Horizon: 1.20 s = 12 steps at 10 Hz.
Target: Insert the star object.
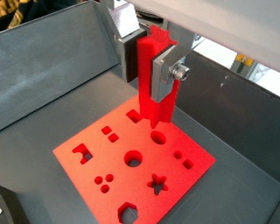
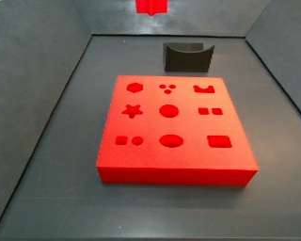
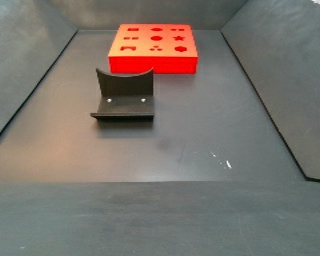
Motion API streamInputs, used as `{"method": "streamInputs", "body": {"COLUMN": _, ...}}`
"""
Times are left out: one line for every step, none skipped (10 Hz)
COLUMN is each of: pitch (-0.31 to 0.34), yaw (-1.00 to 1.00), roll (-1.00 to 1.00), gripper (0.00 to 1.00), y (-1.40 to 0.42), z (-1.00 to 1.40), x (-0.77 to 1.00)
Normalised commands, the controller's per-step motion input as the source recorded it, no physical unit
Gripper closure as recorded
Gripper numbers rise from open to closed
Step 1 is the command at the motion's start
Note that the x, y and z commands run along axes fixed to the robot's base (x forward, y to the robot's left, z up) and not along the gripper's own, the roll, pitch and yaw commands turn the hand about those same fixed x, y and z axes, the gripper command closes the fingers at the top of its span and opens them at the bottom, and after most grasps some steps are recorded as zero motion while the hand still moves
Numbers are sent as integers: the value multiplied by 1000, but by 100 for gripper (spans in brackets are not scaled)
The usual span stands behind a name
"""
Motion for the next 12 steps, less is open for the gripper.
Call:
{"method": "streamInputs", "body": {"pitch": 6, "yaw": 0, "roll": 27, "gripper": 100, "y": -14, "z": 0, "x": 0}}
{"method": "streamInputs", "body": {"pitch": 61, "yaw": 0, "roll": 187, "gripper": 100, "y": -183, "z": -151, "x": 60}}
{"method": "streamInputs", "body": {"pitch": 0, "yaw": 0, "roll": 0, "gripper": 100, "y": -23, "z": -103, "x": 0}}
{"method": "streamInputs", "body": {"pitch": 19, "yaw": 0, "roll": 37, "gripper": 100, "y": 0, "z": -9, "x": 14}}
{"method": "streamInputs", "body": {"pitch": 24, "yaw": 0, "roll": 36, "gripper": 100, "y": 0, "z": 0, "x": 31}}
{"method": "streamInputs", "body": {"pitch": 1, "yaw": 0, "roll": 4, "gripper": 100, "y": 0, "z": -74, "x": 0}}
{"method": "streamInputs", "body": {"pitch": 0, "yaw": 203, "roll": 274, "gripper": 100, "y": 0, "z": -717, "x": 154}}
{"method": "streamInputs", "body": {"pitch": -3, "yaw": 303, "roll": 266, "gripper": 100, "y": 0, "z": -743, "x": 60}}
{"method": "streamInputs", "body": {"pitch": -19, "yaw": 357, "roll": 250, "gripper": 100, "y": 0, "z": -769, "x": 0}}
{"method": "streamInputs", "body": {"pitch": -36, "yaw": 500, "roll": 256, "gripper": 100, "y": 0, "z": -746, "x": 0}}
{"method": "streamInputs", "body": {"pitch": -31, "yaw": 643, "roll": 266, "gripper": 100, "y": 0, "z": -669, "x": 63}}
{"method": "streamInputs", "body": {"pitch": -51, "yaw": 649, "roll": 169, "gripper": 100, "y": 0, "z": -769, "x": 74}}
